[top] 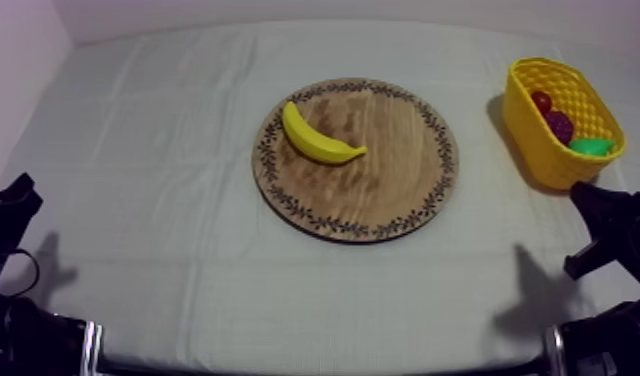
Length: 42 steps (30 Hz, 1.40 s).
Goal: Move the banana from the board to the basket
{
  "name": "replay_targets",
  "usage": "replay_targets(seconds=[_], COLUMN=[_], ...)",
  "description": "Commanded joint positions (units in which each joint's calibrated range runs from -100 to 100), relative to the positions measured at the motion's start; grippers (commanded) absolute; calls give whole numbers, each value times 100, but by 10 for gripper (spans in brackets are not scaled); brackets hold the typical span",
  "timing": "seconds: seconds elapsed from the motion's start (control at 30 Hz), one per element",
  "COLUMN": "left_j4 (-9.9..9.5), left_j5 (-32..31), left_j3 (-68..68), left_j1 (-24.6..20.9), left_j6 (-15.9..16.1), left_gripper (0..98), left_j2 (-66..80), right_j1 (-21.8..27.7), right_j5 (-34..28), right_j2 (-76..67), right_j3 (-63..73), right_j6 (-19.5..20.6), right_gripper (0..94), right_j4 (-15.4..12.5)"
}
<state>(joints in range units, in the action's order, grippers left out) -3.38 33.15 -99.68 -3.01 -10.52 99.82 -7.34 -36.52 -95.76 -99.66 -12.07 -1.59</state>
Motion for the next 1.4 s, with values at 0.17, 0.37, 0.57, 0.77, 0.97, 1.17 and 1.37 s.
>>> replay_targets(seconds=[0.17,0.37,0.57,0.77,0.97,1.17,1.37], left_j4=[4,4,4,4,4,4,4], left_j5=[-1,-1,-1,-1,-1,-1,-1], left_j3=[1,1,1,1,1,1,1], left_j1=[1,1,1,1,1,1,1], left_j6=[-1,-1,-1,-1,-1,1,0], left_gripper=[1,1,1,1,1,1,1], left_j2=[0,0,0,0,0,0,0], right_j1=[-1,-37,-327,-753,-909,-1019,-1232], right_j5=[-2,-7,-9,-17,-18,-47,53], right_j2=[0,0,0,0,3,30,777], right_j3=[-1,-8,-11,-12,-12,5,219], right_j6=[-2,-12,-31,74,360,41,-111], right_gripper=[7,7,5,4,3,4,5], right_j4=[0,-3,-5,-5,-5,-13,319])
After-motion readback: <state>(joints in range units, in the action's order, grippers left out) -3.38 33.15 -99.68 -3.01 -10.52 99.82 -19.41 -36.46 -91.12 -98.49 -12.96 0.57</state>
